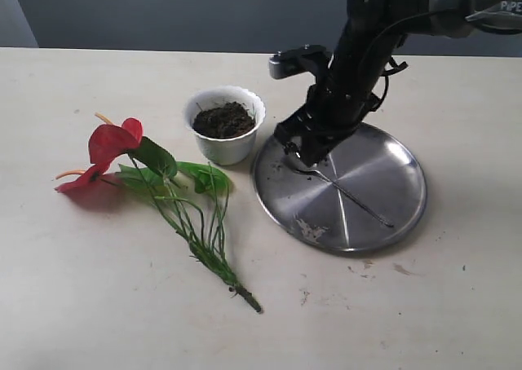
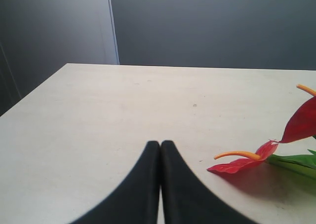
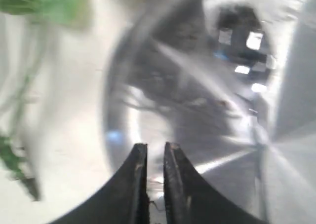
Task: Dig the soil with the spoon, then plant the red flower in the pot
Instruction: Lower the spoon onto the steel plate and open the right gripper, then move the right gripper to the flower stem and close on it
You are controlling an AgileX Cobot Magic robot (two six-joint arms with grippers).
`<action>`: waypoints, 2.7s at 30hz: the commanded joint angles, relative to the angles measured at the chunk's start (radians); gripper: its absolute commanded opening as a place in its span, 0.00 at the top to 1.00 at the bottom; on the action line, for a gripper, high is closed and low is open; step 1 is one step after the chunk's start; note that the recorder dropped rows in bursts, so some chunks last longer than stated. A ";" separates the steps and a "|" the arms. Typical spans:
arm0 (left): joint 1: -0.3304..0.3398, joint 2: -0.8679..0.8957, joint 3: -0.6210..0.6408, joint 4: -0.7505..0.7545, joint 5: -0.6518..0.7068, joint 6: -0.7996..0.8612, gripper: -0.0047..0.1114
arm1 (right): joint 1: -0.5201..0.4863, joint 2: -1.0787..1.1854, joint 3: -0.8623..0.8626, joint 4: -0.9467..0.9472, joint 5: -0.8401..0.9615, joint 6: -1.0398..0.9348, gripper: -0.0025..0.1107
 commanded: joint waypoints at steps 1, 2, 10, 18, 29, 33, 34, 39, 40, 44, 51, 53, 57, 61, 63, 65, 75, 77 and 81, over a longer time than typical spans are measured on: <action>0.001 -0.002 0.004 0.000 0.002 -0.002 0.96 | 0.056 -0.060 0.055 0.241 0.014 -0.165 0.85; 0.001 -0.002 0.004 0.000 0.002 -0.002 0.96 | 0.074 -0.067 0.075 0.249 0.014 -0.176 0.85; 0.001 -0.002 0.004 0.000 0.002 -0.002 0.96 | 0.158 -0.255 0.397 0.411 -0.258 -0.329 0.85; 0.001 -0.002 0.004 0.000 0.002 -0.002 0.96 | 0.214 -0.392 0.615 0.472 -0.584 -0.434 0.85; 0.001 -0.002 0.004 0.000 0.002 -0.002 0.96 | 0.320 -0.281 0.613 0.504 -0.724 -0.501 0.56; 0.001 -0.002 0.004 0.000 0.002 -0.002 0.96 | 0.330 -0.241 0.613 0.530 -0.757 -0.501 0.56; 0.001 -0.002 0.004 0.000 0.002 -0.002 0.96 | 0.330 -0.232 0.613 0.530 -0.757 -0.501 0.56; 0.001 -0.002 0.004 0.000 0.002 -0.002 0.96 | 0.330 -0.201 0.613 0.546 -0.738 -0.501 0.56; 0.001 -0.002 0.004 0.000 0.002 -0.002 0.96 | 0.330 -0.201 0.613 0.568 -0.732 -0.506 0.56; 0.001 -0.002 0.004 0.000 0.002 -0.002 0.96 | 0.330 -0.201 0.613 0.605 -0.690 -0.514 0.56; 0.001 -0.002 0.004 0.000 0.002 -0.002 0.96 | 0.330 -0.302 0.613 0.619 -0.775 -0.551 0.56; 0.001 -0.002 0.004 0.000 0.002 -0.002 0.96 | 0.330 -0.333 0.602 0.619 -0.775 -0.551 0.56; 0.001 -0.002 0.004 0.000 0.002 -0.002 0.96 | 0.330 -0.339 0.563 0.615 -0.770 -0.561 0.52; 0.001 -0.002 0.004 0.000 0.002 -0.002 0.96 | 0.330 -0.319 0.535 0.641 -0.772 -0.561 0.45; 0.001 -0.002 0.004 0.000 0.002 -0.002 0.96 | 0.330 -0.306 0.522 0.658 -0.770 -0.561 0.45; 0.001 -0.002 0.004 0.000 0.002 -0.002 0.96 | 0.330 -0.284 0.511 0.665 -0.763 -0.561 0.45; 0.001 -0.002 0.004 0.000 0.002 -0.002 0.96 | 0.330 -0.188 0.457 0.713 -0.719 -0.561 0.45; 0.001 -0.002 0.004 0.000 0.002 -0.002 0.96 | 0.330 -0.174 0.452 0.718 -0.708 -0.561 0.45; 0.001 -0.002 0.004 0.000 0.002 -0.002 0.96 | 0.330 -0.160 0.450 0.737 -0.708 -0.575 0.45</action>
